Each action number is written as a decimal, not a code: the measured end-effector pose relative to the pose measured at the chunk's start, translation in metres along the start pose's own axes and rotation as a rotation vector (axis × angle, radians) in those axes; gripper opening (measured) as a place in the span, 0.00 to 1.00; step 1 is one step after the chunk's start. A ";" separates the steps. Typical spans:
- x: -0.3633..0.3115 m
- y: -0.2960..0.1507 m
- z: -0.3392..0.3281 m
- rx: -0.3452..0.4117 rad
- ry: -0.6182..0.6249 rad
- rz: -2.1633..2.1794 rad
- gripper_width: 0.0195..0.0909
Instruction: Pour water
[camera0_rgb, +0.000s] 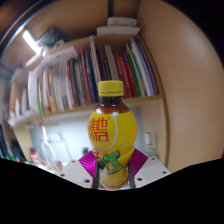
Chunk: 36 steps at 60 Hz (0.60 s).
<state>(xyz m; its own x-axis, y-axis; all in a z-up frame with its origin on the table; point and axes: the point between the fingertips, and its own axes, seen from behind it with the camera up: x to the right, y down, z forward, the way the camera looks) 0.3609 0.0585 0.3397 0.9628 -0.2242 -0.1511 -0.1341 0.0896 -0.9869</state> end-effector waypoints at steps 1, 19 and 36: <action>0.018 0.013 0.002 0.000 0.003 -0.034 0.31; 0.077 0.226 -0.004 -0.283 0.086 -0.132 0.31; 0.083 0.277 -0.002 -0.315 0.083 -0.120 0.36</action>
<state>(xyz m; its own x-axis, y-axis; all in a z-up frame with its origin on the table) 0.4030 0.0633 0.0534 0.9555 -0.2942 -0.0239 -0.0991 -0.2433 -0.9649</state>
